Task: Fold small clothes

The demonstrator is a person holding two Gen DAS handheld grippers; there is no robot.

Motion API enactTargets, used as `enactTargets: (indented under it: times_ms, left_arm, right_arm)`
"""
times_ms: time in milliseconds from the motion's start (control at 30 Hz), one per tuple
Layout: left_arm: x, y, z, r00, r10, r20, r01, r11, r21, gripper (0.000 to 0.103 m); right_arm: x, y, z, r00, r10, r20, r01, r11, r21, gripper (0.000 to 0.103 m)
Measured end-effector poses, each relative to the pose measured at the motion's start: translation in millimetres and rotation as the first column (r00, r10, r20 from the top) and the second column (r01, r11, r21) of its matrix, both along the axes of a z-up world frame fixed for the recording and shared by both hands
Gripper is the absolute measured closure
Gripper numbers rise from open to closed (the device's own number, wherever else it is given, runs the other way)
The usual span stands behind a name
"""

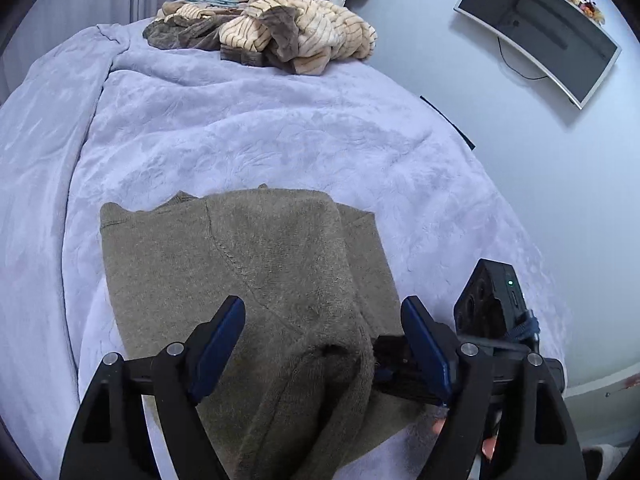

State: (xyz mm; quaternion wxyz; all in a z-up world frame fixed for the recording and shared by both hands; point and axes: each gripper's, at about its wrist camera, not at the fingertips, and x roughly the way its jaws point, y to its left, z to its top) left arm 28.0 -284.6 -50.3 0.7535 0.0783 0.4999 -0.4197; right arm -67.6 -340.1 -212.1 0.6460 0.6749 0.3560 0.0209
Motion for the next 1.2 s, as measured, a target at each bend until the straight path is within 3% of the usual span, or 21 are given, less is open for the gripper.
enactTargets:
  times_ms: [100,167,233,400,467,533,567,600,667,733,767,833,900,967,1100,1167,1200]
  left_arm:
    - [5.8,27.8,13.0,0.998,0.056,0.012,-0.055,0.998,-0.033,0.022]
    - [16.9,46.5,12.6,0.990,0.135,0.031,-0.135,0.991,-0.012,0.022]
    - [32.3,70.5,4.0,0.970,0.237,0.052,-0.239,0.970,0.033,0.022]
    - [61.9,109.5,-48.1,0.927,0.374,0.023,-0.371,0.905,0.208,0.022]
    - [64.5,117.0,-70.4,0.924,0.383,0.001,-0.369,0.891,0.265,0.022]
    - [61.4,120.0,-80.9,0.923,0.384,-0.015,-0.366,0.890,0.272,0.022]
    - [59.2,120.6,-82.9,0.922,0.387,-0.014,-0.369,0.891,0.264,0.022]
    - [58.4,120.4,-83.0,0.922,0.388,-0.010,-0.372,0.891,0.261,0.022]
    - [57.6,118.6,-82.4,0.922,0.388,0.000,-0.374,0.888,0.270,0.022]
    - [57.0,114.0,-76.1,0.926,0.378,0.007,-0.366,0.891,0.270,0.022]
    - [56.3,112.1,-69.2,0.931,0.365,0.013,-0.356,0.899,0.256,0.022]
    - [52.5,103.0,-56.2,0.945,0.323,0.049,-0.326,0.917,0.230,0.022]
    - [48.6,89.8,-52.1,0.960,0.271,0.072,-0.280,0.933,0.227,0.022]
    - [48.0,78.5,-56.1,0.967,0.241,0.078,-0.253,0.937,0.240,0.022]
    - [47.0,63.0,-74.6,0.975,0.217,0.042,-0.220,0.941,0.259,0.022]
    - [46.4,62.8,-74.5,0.973,0.226,0.038,-0.228,0.939,0.258,0.021]
    - [45.6,64.5,-72.9,0.973,0.227,0.034,-0.228,0.939,0.256,0.021]
  right_arm:
    - [-14.2,-8.2,-6.9,0.992,-0.114,0.055,0.107,0.987,0.118,0.040]
    - [-20.4,-10.7,-11.0,0.979,-0.183,0.094,0.162,0.967,0.198,0.031]
    - [-21.9,-9.7,-10.3,0.977,-0.184,0.111,0.157,0.963,0.221,0.029]
    - [6.6,-5.1,7.7,0.996,0.011,0.087,-0.018,0.997,0.077,0.027]
    - [22.2,-1.0,18.8,0.993,0.111,0.044,-0.110,0.994,-0.028,0.027]
    - [37.3,0.1,30.9,0.980,0.198,-0.014,-0.198,0.972,-0.129,0.027]
    - [46.7,5.0,35.8,0.967,0.249,-0.056,-0.255,0.949,-0.187,0.030]
    - [53.8,6.2,40.7,0.955,0.283,-0.094,-0.297,0.925,-0.238,0.051]
    - [74.9,21.3,53.6,0.910,0.357,-0.210,-0.413,0.824,-0.387,0.088]
    - [80.5,36.5,77.5,0.898,0.382,-0.219,-0.438,0.730,-0.524,0.088]
    - [82.8,38.2,94.6,0.907,0.382,-0.175,-0.410,0.711,-0.572,0.088]
    - [53.5,36.2,119.2,0.930,0.358,-0.079,-0.327,0.713,-0.621,0.088]
    - [35.1,27.7,128.5,0.948,0.314,-0.047,-0.269,0.716,-0.644,0.088]
    - [14.3,17.0,115.6,0.964,0.255,-0.078,-0.246,0.736,-0.631,0.088]
    - [-0.5,-22.3,55.8,0.968,0.164,-0.189,-0.236,0.848,-0.474,0.085]
    - [-5.6,-27.0,43.8,0.975,0.141,-0.173,-0.205,0.874,-0.442,0.085]
    - [-8.9,-27.0,46.2,0.975,0.133,-0.176,-0.200,0.868,-0.454,0.081]
